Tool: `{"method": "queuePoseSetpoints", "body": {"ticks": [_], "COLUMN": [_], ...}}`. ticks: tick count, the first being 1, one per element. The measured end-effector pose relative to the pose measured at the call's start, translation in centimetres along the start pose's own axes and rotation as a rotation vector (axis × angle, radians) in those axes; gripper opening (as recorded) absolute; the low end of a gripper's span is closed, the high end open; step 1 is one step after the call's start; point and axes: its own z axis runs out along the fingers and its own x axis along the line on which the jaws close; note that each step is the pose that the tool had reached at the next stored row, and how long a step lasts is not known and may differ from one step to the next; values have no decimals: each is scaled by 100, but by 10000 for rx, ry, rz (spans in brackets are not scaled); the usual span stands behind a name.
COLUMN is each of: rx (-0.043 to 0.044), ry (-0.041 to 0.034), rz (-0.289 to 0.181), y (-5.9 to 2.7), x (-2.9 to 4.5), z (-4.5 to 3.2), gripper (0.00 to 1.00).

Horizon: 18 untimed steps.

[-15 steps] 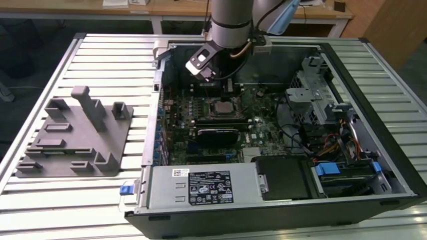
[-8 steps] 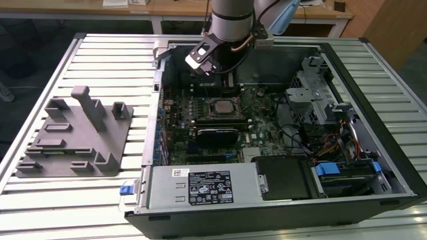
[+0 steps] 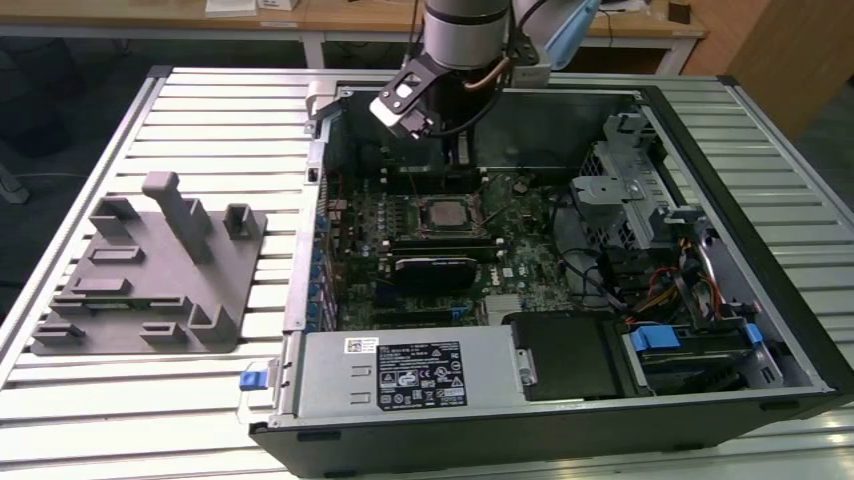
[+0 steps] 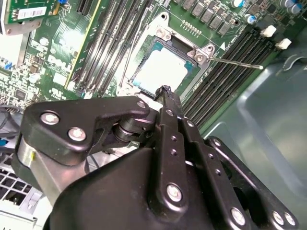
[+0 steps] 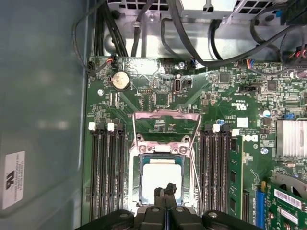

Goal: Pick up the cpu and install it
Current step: 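Place the cpu into insertion slot, then close the cpu cover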

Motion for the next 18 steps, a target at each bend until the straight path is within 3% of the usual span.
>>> {"method": "queuePoseSetpoints", "body": {"ticks": [5, 18], "rx": [-4, -5], "ry": [1, -2], "rz": [0, 0], "y": [2, 4], "x": [0, -1], "z": [-59, -93], "gripper": [11, 11]}}
